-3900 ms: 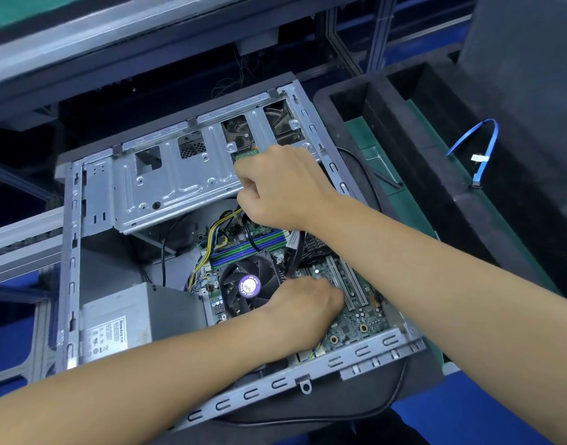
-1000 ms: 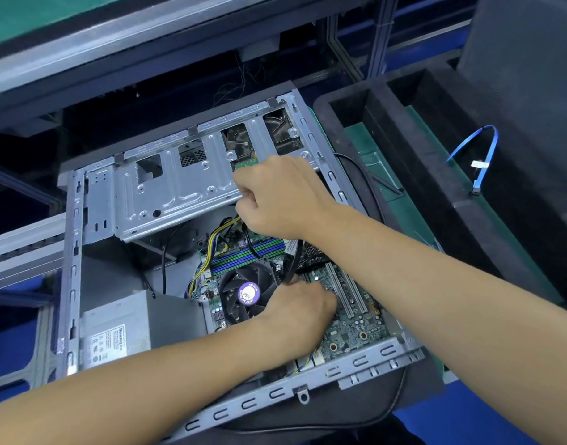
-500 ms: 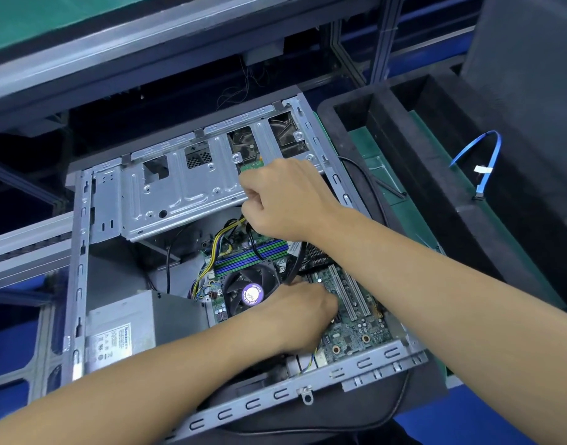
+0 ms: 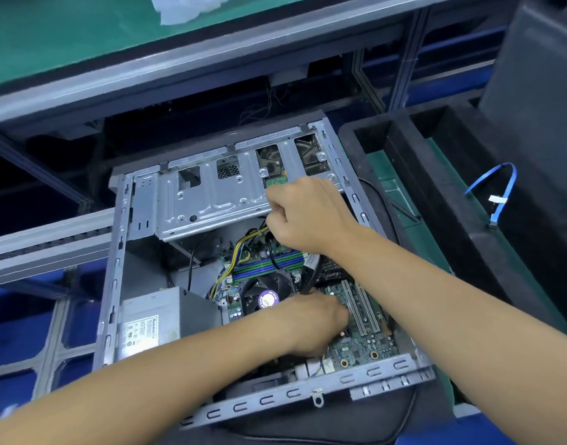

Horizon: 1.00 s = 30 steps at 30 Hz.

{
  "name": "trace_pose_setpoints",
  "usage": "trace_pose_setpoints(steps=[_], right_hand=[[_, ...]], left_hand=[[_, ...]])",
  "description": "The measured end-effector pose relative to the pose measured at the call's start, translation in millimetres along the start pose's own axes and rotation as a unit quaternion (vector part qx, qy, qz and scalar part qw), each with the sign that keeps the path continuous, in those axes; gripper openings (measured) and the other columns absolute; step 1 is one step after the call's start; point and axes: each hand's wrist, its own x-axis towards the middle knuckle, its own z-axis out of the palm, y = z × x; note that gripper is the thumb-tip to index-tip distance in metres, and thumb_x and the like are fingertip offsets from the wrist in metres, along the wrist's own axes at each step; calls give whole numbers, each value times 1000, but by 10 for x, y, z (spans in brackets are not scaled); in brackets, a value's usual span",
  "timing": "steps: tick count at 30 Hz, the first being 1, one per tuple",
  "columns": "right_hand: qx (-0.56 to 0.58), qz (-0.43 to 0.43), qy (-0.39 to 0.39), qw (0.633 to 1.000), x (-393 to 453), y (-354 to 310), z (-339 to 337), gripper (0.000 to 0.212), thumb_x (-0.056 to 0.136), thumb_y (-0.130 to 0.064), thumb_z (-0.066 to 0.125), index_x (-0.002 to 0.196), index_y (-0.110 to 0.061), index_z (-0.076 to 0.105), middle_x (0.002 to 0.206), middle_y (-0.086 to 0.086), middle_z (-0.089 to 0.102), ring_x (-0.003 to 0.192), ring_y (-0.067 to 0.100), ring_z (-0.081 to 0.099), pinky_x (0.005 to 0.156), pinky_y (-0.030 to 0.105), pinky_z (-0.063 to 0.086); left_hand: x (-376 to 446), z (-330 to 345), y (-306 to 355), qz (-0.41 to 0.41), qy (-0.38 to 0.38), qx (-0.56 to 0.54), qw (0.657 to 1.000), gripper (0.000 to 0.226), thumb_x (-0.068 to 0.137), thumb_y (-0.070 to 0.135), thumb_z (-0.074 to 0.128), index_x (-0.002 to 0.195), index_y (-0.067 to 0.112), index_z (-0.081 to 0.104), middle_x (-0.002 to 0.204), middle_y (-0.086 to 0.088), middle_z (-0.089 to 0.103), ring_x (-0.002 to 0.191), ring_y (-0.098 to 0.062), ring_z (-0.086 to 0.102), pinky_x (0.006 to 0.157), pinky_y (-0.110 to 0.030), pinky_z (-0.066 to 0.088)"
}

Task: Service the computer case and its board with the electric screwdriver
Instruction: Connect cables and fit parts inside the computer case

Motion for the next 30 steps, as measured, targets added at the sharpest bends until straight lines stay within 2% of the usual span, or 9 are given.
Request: trace_pose_setpoints(steps=[3, 6, 8, 12, 16, 21, 25, 27, 30], right_hand=[[37, -7, 30, 999, -29, -30, -1, 11, 70, -16, 42, 60, -11, 40, 46, -2, 28, 46, 23, 27, 49, 25, 21], [54, -4, 84, 995, -72, -84, -45, 11, 67, -9, 48, 57, -7, 44, 44, 1, 29, 42, 24, 25, 48, 24, 20], [42, -2, 93, 995, -102, -136, -70, 9, 65, -7, 51, 57, -4, 48, 42, 7, 35, 39, 28, 28, 45, 26, 24], [-11, 22, 70, 997, -125, -193, -111, 8, 72, -9, 55, 67, -3, 58, 50, 11, 54, 47, 34, 49, 47, 32, 34], [-30, 38, 31, 998, -96, -357, -143, 7, 83, -13, 58, 81, -10, 63, 70, 8, 65, 67, 31, 53, 57, 33, 29], [-26, 55, 10, 998, 28, -868, -37, 19, 92, -15, 48, 97, -12, 66, 92, 11, 69, 86, 34, 59, 63, 35, 34], [16, 55, -10, 998, 82, -1320, 86, 22, 93, -11, 44, 96, -12, 65, 98, 10, 68, 85, 30, 57, 66, 35, 40], [26, 39, -23, 999, 110, -1549, 168, 18, 94, -13, 45, 92, -13, 62, 94, 6, 62, 83, 29, 56, 65, 35, 38], [24, -3, -52, 998, 120, -1885, 344, 13, 93, -15, 45, 89, -16, 57, 94, 1, 56, 85, 27, 57, 67, 35, 40]], left_hand=[[-120, -116, -47, 31, 6, -65, 997, 29, 78, -4, 57, 106, 1, 64, 76, -6, 57, 80, -29, 58, 61, -27, 44], [-326, -319, -94, 72, 57, -212, 973, 30, 84, 3, 57, 110, 11, 69, 101, -2, 71, 87, -12, 63, 77, -18, 47], [-488, -420, -140, 81, 88, -291, 949, 19, 87, 11, 62, 104, 11, 71, 97, 2, 72, 81, -8, 62, 76, -16, 48], [-808, -469, -310, 9, 190, -407, 893, 16, 88, 27, 65, 86, 13, 72, 79, 2, 72, 73, -23, 65, 69, -37, 53], [-1089, -355, -504, -74, 355, -428, 828, 20, 83, 26, 71, 66, 15, 69, 58, 11, 64, 50, -2, 50, 52, -14, 39], [-1440, -172, -667, -118, 441, -438, 775, 14, 77, 13, 75, 71, 4, 65, 58, 6, 58, 52, -6, 47, 55, -20, 38], [-1780, 45, -792, -99, 488, -469, 730, 12, 80, 4, 71, 70, 10, 68, 61, 6, 63, 54, -3, 53, 56, -17, 42], [-1918, 189, -892, -141, 556, -463, 676, 10, 82, 8, 69, 73, 13, 69, 65, 7, 65, 58, -1, 55, 56, -14, 42], [-2054, 446, -1111, -251, 645, -452, 563, 9, 86, 12, 64, 79, 18, 67, 77, 2, 67, 69, -9, 58, 64, -21, 48]])
